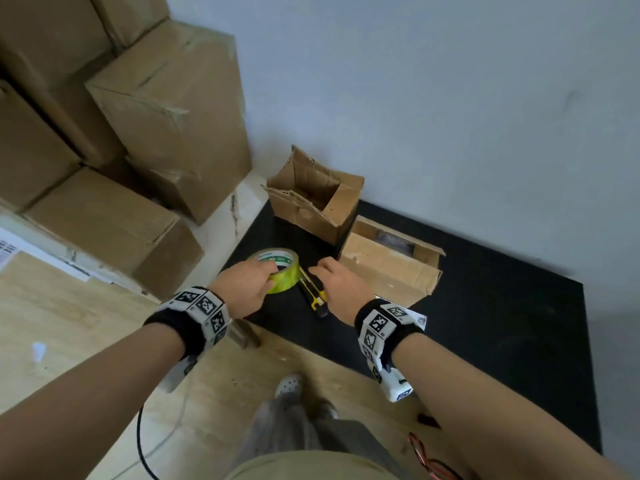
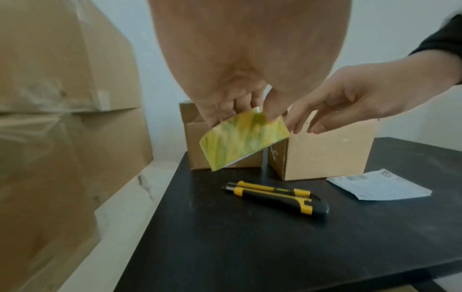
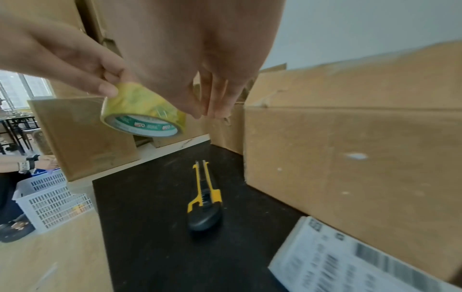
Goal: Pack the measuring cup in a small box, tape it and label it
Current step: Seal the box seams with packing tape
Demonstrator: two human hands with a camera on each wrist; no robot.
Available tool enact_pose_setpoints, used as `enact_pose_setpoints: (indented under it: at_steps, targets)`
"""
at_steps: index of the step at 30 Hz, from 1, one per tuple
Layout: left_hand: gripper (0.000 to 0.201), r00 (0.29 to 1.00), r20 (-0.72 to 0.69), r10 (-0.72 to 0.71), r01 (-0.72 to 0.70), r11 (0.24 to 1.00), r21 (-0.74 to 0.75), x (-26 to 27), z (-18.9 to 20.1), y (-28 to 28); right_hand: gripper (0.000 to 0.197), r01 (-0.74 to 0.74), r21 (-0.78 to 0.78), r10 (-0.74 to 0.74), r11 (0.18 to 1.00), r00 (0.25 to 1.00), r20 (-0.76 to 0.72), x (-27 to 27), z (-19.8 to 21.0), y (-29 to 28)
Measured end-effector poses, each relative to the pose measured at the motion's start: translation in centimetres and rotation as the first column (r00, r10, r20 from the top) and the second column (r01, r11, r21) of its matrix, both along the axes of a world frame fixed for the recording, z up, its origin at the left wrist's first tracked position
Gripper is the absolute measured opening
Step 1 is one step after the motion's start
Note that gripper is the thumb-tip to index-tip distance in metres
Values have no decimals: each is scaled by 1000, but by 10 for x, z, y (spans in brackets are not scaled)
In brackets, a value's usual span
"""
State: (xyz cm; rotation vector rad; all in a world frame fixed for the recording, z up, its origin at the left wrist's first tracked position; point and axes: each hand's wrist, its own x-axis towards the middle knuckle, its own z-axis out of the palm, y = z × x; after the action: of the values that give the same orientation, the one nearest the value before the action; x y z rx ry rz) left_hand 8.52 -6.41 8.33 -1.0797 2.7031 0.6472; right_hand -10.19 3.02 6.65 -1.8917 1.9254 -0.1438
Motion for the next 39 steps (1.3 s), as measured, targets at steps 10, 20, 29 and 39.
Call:
enact_pose_setpoints:
  at_steps: [10,20,29,39]
  targets:
    - [30,995,-104,-11,-3,991,-134,-57,43,47,55,97,-155,-102,983,995,-24,-68,13,48]
    - [32,975,-182,-129,95,978,-187,-91,48,37,66,346,-147,-372,927,901,-221,-114,9,47]
    - [30,949,-205,-242,201,959,-202,-116,38,15,42,404,-187,-429,896,895,-122,-118,-5,41]
    - [24,909,-212,-359,313,923,-222,-143,28,1,58,408,-92,-404,908,913,58,-131,-8,47]
